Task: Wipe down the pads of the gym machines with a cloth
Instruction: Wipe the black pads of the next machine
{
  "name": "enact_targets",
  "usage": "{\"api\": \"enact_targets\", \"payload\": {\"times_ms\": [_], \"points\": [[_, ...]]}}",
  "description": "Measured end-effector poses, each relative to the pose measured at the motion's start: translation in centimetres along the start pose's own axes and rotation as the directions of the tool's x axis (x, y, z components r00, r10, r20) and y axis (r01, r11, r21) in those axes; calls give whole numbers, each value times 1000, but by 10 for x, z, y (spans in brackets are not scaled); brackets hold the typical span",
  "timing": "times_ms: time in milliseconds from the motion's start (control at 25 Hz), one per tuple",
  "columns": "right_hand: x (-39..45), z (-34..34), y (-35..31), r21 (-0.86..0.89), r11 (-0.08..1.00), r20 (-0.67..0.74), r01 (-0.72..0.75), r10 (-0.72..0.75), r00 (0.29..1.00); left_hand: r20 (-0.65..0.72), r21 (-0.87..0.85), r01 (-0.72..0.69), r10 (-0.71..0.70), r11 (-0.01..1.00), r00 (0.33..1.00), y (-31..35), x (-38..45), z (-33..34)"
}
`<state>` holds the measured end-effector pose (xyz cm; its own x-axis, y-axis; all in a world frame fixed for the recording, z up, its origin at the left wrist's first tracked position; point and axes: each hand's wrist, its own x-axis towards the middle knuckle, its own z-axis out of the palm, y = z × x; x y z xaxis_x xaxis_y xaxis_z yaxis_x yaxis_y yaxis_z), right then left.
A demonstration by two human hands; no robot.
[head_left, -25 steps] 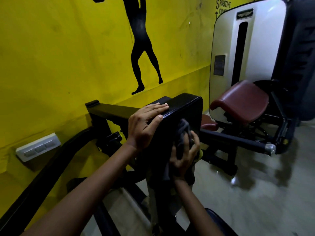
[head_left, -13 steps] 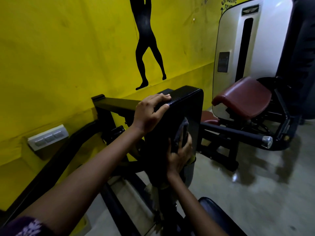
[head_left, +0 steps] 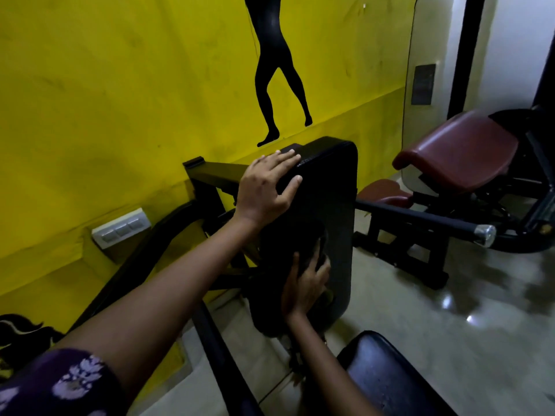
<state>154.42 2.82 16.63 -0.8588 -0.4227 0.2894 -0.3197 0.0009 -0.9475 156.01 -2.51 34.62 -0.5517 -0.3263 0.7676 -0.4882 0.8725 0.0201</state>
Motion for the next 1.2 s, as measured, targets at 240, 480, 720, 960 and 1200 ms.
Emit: {"api": "enact_targets", "payload": {"times_ms": [240, 480, 720, 960, 1200], "points": [[-12, 7, -17, -59, 991, -29, 124, -126, 992, -104, 24, -35, 37, 999, 994, -4, -2, 7], [-12, 12, 26, 61, 912, 43, -406, 404, 914, -148, 39, -50, 55, 998, 988, -4, -1, 9], [31, 2, -34, 36, 999, -163, -32, 38, 986, -171, 84, -79, 92, 993, 981, -3, -3, 11], [39, 8, 38, 30, 986, -79, -164, 166, 983, -199, 170, -121, 155, 978, 968, -6, -3, 11], [75, -8, -32, 62, 981, -89, -184, 189, 978, -196, 344, -306, 386, 888, 901, -6, -4, 12]]}}
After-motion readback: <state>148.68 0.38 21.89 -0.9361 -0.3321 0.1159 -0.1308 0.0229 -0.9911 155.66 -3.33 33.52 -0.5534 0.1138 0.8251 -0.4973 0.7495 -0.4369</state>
